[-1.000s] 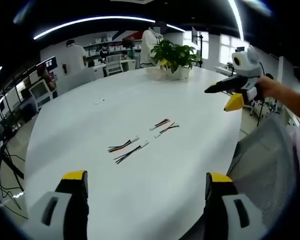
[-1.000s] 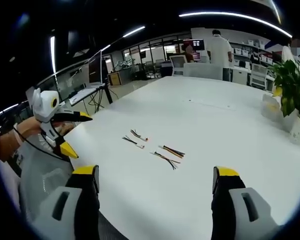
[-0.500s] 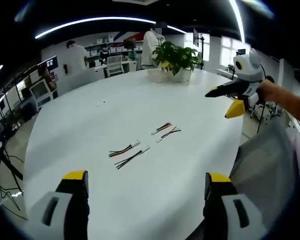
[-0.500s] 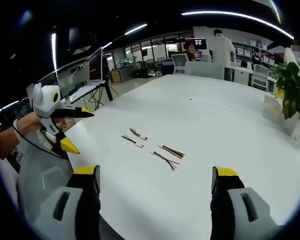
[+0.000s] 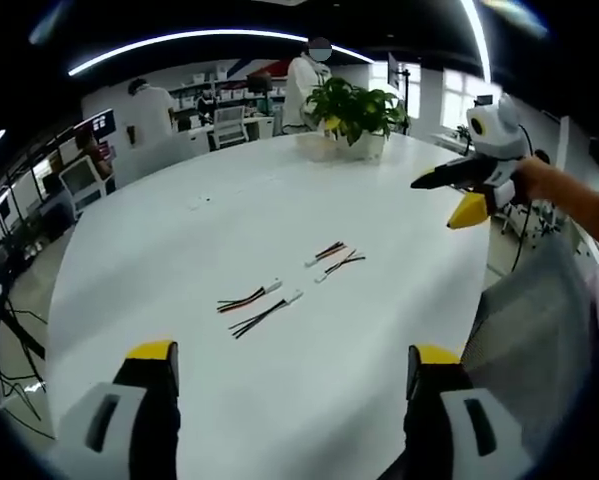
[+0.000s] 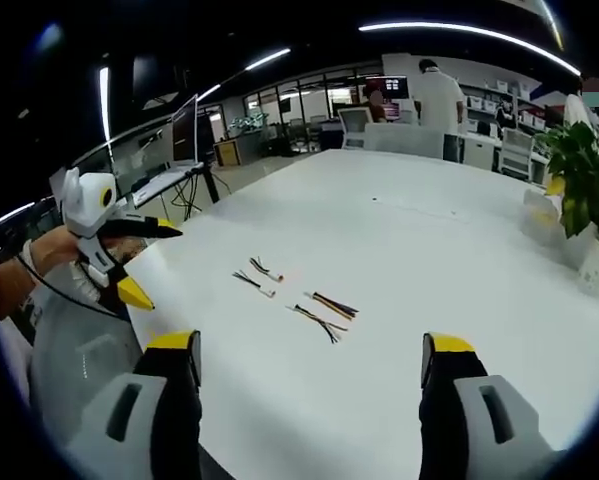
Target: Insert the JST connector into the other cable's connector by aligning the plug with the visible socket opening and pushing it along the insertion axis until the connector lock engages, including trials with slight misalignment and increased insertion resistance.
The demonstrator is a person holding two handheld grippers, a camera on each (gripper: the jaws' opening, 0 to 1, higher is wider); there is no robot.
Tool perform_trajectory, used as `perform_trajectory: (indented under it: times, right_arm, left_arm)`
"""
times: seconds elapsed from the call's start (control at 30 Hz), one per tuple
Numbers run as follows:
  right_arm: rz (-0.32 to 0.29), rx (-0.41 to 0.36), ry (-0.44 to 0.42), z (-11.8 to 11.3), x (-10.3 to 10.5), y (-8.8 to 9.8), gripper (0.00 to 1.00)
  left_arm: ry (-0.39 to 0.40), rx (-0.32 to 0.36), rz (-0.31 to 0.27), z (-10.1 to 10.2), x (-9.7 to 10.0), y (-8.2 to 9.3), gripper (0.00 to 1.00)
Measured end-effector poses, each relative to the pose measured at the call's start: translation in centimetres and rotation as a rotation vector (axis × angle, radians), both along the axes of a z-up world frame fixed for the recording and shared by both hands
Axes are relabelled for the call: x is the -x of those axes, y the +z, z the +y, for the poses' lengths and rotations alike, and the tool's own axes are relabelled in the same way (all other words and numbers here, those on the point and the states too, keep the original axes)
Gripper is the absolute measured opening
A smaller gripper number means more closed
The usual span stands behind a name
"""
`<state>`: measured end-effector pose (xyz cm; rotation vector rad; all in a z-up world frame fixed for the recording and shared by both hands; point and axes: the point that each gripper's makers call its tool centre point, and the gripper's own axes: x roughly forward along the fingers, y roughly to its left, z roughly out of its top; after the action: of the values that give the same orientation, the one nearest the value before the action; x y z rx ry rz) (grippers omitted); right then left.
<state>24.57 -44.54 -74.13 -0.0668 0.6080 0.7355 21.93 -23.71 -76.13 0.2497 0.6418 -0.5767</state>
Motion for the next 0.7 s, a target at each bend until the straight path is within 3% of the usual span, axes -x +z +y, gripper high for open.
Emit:
perform_trajectory:
  times: [0.43,0.7]
  right_arm:
    - [-0.018,-0.015,0.01,1.3,-1.6,0.1,0.88]
    - [-0.03,-0.009,0.03,2.0,-2.7,0.2,0.87]
  left_arm:
    - [-0.019,-0.006,-0.01,-0.4,-1.8,-0.1,0.92]
    - [-0.019,-0.039,-0.06,0.0,-3.7,0.6,0.88]
